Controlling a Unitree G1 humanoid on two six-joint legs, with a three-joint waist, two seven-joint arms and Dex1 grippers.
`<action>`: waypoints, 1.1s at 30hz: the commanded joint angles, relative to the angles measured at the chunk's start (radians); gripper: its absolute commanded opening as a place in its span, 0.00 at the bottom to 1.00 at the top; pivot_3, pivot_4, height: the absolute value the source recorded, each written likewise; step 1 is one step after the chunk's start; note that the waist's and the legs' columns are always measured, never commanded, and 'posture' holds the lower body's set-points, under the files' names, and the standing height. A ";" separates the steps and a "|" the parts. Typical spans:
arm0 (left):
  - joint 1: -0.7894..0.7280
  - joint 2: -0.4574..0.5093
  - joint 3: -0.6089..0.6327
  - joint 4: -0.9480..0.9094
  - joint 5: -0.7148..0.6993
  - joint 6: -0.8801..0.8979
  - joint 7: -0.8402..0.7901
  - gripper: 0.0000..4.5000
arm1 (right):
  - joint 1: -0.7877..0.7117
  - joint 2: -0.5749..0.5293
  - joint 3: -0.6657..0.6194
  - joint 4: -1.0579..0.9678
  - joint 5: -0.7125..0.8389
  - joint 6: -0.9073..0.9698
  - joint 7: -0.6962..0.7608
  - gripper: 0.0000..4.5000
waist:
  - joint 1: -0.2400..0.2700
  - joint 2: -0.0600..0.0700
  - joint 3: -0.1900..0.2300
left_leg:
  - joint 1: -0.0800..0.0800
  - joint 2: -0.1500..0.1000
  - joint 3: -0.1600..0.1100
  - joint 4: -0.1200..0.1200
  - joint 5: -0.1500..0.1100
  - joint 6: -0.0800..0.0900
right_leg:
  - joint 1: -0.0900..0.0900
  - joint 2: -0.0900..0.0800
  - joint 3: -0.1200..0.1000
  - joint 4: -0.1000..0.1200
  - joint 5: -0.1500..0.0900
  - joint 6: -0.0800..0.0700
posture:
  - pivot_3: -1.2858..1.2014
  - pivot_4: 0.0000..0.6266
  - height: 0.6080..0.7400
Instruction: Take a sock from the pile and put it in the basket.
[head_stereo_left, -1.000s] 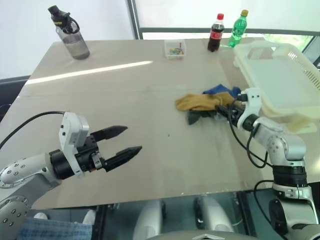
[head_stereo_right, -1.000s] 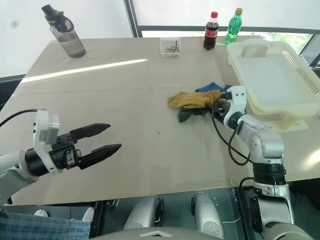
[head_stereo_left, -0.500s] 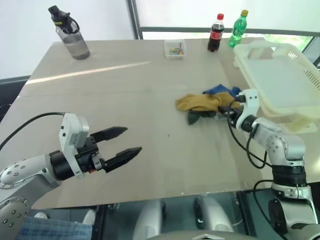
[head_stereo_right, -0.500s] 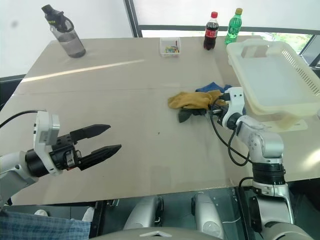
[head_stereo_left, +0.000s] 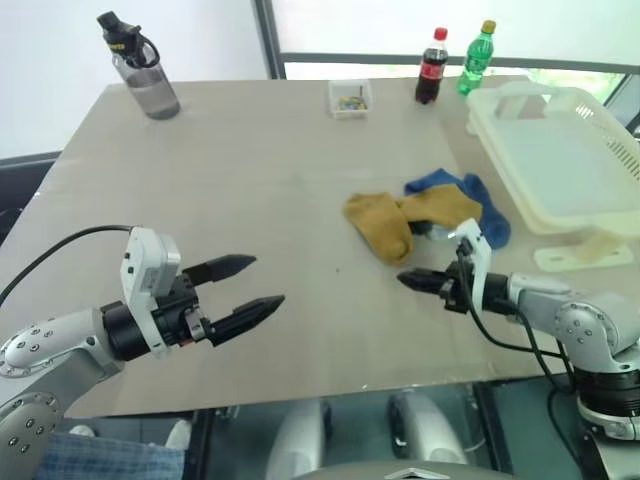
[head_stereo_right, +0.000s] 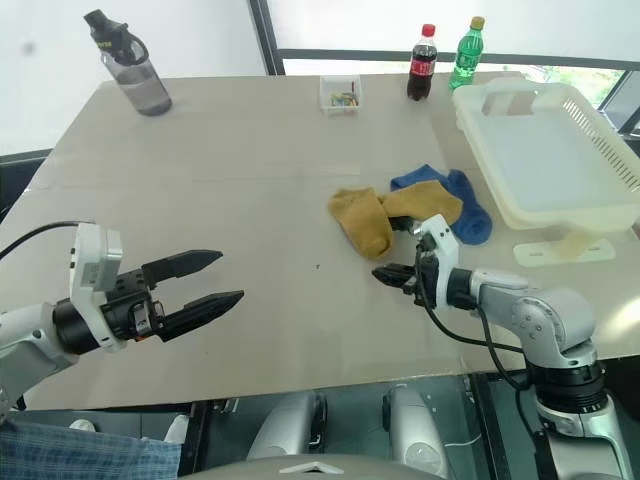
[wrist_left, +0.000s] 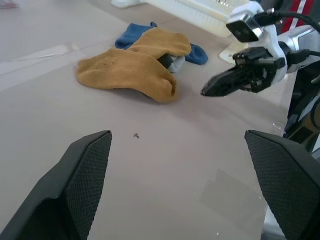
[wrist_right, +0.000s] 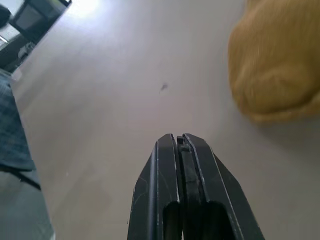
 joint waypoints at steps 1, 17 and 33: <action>-0.001 0.005 0.013 -0.015 -0.005 -0.013 -0.009 1.00 | 0.013 -0.041 -0.036 -0.008 0.028 0.048 0.000 0.03 | 0.000 0.000 0.000 | 0.000 0.000 0.000 0.000 0.000 0.000 | 0.000 0.000 0.000 0.000 0.000 0.000 | 0.52 0.24 1.00; -0.030 0.009 -0.017 0.007 0.012 -0.012 -0.023 1.00 | -0.085 0.157 -0.112 0.117 -0.082 -0.043 -0.243 0.41 | -0.002 0.000 0.000 | -0.001 0.000 0.000 0.000 0.000 0.000 | 0.000 0.001 0.000 0.000 0.000 0.000 | 0.52 0.24 1.00; -0.032 0.002 -0.018 0.004 0.019 -0.016 -0.020 1.00 | -0.139 0.241 -0.096 0.187 -0.125 -0.034 -0.319 0.14 | -0.003 0.000 0.000 | -0.001 0.000 0.000 0.000 0.000 0.000 | 0.000 0.000 0.000 0.000 0.000 0.000 | 0.52 0.24 1.00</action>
